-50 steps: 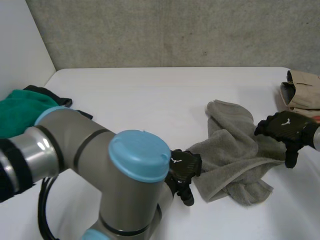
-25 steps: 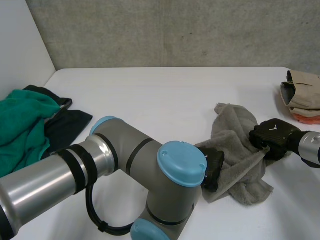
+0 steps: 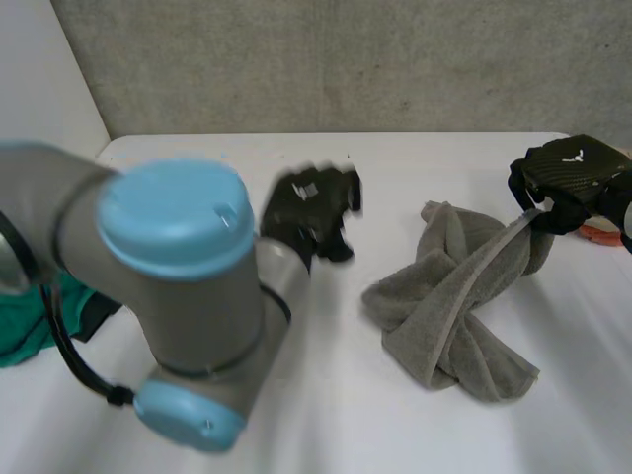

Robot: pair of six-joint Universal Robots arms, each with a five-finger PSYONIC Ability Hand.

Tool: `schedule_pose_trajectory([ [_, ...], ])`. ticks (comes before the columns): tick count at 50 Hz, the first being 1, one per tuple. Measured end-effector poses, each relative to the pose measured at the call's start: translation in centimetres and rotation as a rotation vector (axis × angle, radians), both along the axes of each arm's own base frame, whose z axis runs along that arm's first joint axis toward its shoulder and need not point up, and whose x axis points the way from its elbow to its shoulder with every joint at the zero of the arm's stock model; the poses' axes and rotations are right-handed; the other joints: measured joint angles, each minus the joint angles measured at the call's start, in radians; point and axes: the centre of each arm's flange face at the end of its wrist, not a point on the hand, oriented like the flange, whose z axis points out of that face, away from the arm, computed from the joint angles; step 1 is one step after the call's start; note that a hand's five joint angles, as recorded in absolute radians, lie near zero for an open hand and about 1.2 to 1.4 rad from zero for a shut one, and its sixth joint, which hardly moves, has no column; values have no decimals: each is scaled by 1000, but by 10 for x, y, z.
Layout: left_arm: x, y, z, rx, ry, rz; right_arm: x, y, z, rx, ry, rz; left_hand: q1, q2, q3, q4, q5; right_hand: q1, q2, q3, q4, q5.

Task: Fold the laundry.

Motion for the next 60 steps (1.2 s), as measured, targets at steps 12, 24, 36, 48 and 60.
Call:
schedule_pose_trajectory([
  [12, 0, 63, -68, 238, -90, -126, 2, -6, -17, 36, 55, -82, 17, 3, -1, 2, -2, 0, 0, 0, 0, 0],
  [24, -28, 55, -108, 279, -106, -128, 6, -1, -23, 58, 45, -71, -129, -144, -146, -148, -156, 0, 0, 0, 0, 0],
  [36, -54, 43, -121, 243, -68, -149, 4, 5, -38, 101, 44, -68, -125, -141, -143, -141, -145, 0, 0, 0, 0, 0],
  [48, -74, 34, -131, 188, -34, -162, 4, 12, -47, 128, 46, -49, 103, 74, 60, 68, 61, 0, 0, 0, 0, 13],
  [60, -58, 18, -64, 54, -8, -95, 3, 5, -34, 81, 44, -51, 457, 481, 462, 492, 436, 0, 0, 0, 0, 14],
])
